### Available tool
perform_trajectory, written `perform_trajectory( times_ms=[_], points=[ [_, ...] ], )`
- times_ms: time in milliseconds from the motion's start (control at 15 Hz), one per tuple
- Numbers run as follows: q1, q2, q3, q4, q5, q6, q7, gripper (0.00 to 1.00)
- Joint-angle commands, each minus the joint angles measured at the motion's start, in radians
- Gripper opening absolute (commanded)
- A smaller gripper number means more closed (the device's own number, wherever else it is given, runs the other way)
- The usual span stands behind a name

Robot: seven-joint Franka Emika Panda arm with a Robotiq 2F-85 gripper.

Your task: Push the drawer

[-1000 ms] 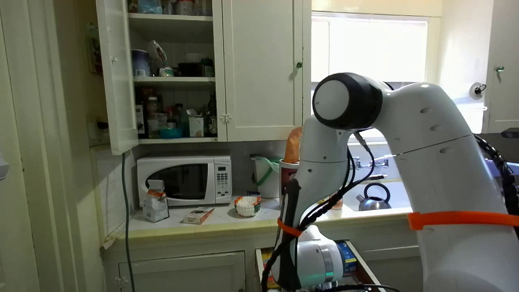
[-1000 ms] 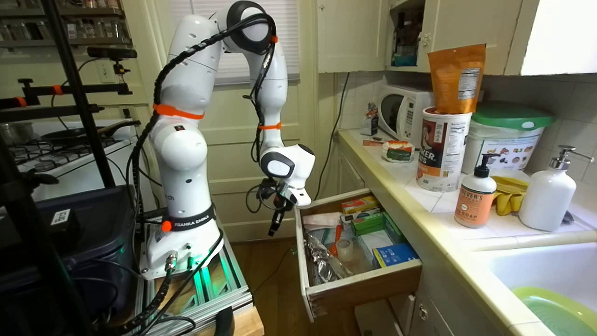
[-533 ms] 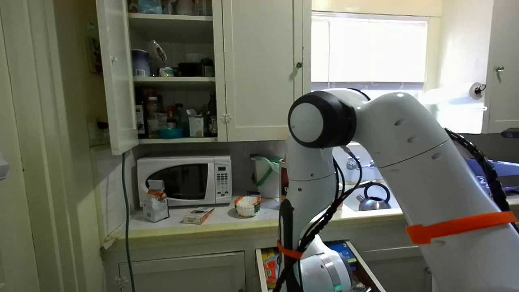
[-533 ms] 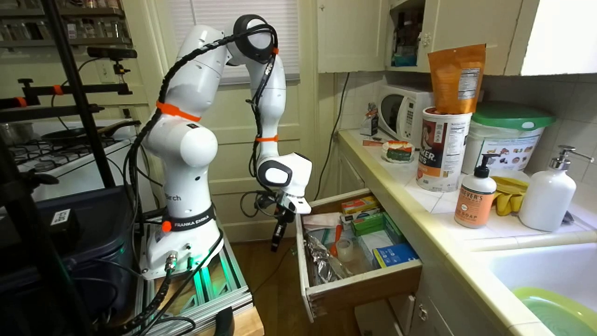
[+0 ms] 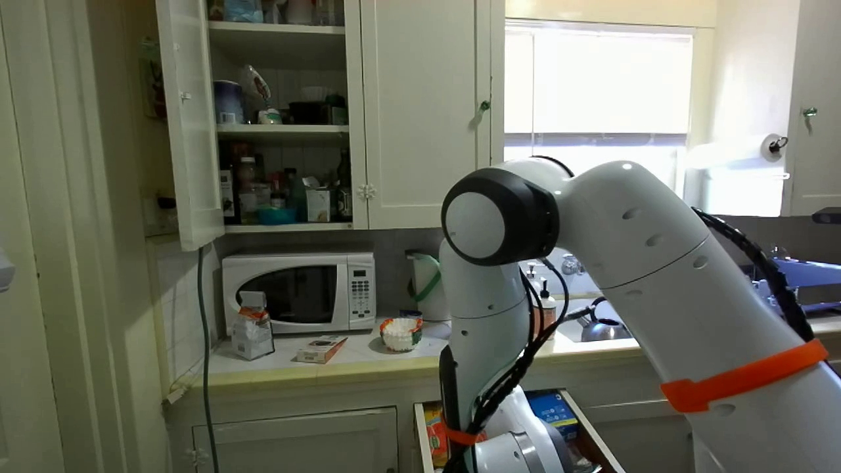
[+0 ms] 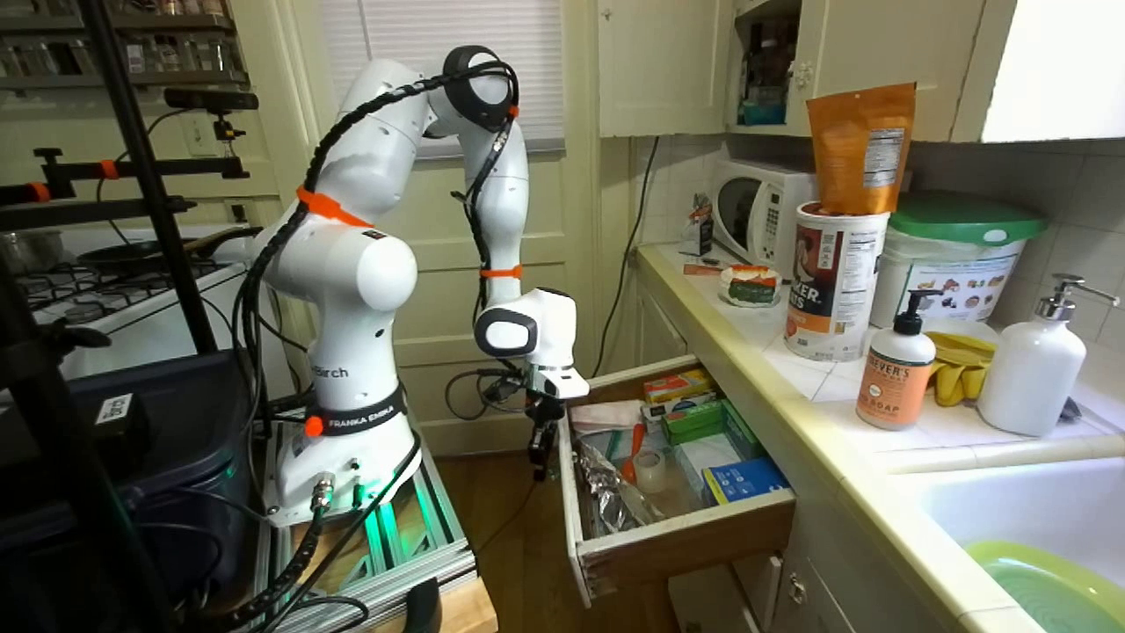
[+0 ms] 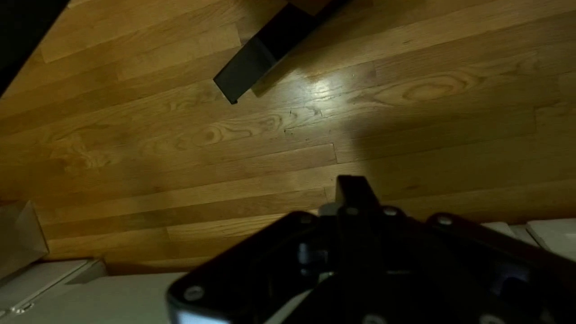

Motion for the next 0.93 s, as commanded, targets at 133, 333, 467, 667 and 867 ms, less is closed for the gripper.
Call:
perform_trajectory(
  times_ms=[133,333,467,667,867],
  points=[
    [0.03,0.028,0.048,0.0,0.288,0.107,-0.188,0.0],
    [0.056,0.038,0.033,0.0,0.465,0.126,-0.331,0.0],
    [0.067,0.03,0.021,0.0,0.581,0.135,-0.447,0.0],
    [0.075,0.019,0.007,-0.001,0.736,0.182,-0.613,0.0],
    [0.055,-0.009,-0.009,-0.003,0.876,0.256,-0.788,0.0]
  ],
)
